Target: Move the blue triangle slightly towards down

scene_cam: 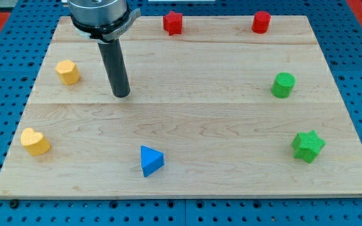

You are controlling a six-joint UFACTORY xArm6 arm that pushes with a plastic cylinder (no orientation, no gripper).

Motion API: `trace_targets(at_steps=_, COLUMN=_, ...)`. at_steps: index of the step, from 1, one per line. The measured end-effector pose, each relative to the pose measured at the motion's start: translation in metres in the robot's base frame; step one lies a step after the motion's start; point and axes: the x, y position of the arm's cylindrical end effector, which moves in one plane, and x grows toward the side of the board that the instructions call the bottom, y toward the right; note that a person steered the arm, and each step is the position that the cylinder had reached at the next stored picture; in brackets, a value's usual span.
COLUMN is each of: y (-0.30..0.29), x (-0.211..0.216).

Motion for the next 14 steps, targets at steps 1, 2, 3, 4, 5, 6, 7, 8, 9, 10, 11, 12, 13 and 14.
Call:
trace_targets(at_steps=1, y=0.002, x=0.001)
trace_targets(at_steps=2, y=0.009, x=-0.006)
trace_targets(at_steps=3, y=0.083, x=-0.040)
trace_targets(at_steps=4, y=0.108, x=-0.049)
trace_targets(at_steps=5, y=0.108, x=-0.049)
trace_targets(at_steps=6, y=0.124, x=-0.081)
trace_targets(at_steps=7, y=0.144, x=-0.094)
trace_targets(at_steps=8, y=0.144, x=-0.096)
trace_targets(at_steps=9, y=0.182, x=-0.095)
trace_targets(at_steps=10, y=0.299, x=-0.099)
trace_targets(at_steps=11, y=0.378, x=-0.145)
trace_targets(at_steps=12, y=0.392, x=-0.193)
trace_targets(at_steps=13, y=0.329, x=-0.196)
trace_targets(at_steps=14, y=0.292, x=-0.198)
